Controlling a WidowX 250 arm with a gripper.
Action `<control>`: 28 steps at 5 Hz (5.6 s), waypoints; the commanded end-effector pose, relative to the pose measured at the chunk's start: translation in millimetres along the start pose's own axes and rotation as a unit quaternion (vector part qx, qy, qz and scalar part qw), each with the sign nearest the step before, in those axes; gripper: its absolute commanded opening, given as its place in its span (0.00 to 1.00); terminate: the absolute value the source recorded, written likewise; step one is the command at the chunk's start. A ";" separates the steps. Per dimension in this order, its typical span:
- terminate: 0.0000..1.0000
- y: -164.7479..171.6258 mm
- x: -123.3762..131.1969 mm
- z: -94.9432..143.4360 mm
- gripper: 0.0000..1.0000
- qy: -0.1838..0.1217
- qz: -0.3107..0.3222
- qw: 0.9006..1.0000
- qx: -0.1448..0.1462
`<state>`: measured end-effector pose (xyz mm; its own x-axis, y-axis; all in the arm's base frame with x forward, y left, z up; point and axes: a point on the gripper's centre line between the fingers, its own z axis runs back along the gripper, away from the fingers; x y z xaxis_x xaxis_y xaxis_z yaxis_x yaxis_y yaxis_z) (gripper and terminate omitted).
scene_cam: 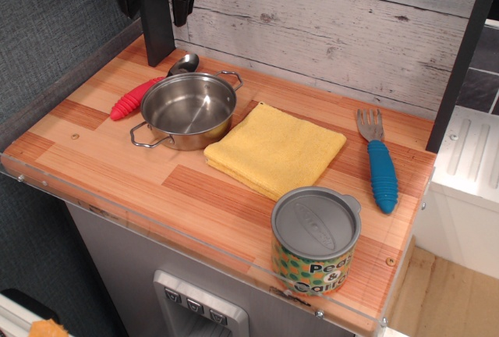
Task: Picking up the pot on the left side of the table and placing it on the yellow towel
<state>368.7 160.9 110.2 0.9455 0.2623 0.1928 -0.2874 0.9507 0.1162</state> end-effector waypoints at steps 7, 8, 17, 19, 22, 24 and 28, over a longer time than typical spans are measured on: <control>0.00 10.1 -70.1 -32.6 1.00 0.033 0.155 0.987 -0.002; 0.00 8.2 -74.5 -46.8 1.00 0.038 0.159 0.987 -0.005; 0.00 -2.8 -72.6 -19.0 0.00 -0.009 0.188 0.980 -0.065; 0.00 -42.4 -76.3 6.8 0.00 -0.029 0.136 0.987 -0.080; 0.00 -102.8 -88.1 -7.7 0.00 -0.003 0.054 0.993 -0.103; 0.00 -114.6 -85.5 -22.8 0.00 0.019 0.043 0.993 -0.105; 0.00 -109.3 -86.7 -31.1 1.00 0.039 0.015 0.993 -0.106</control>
<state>318.4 36.5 31.6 0.9549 0.2919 0.0550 -0.2863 0.9538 -0.0907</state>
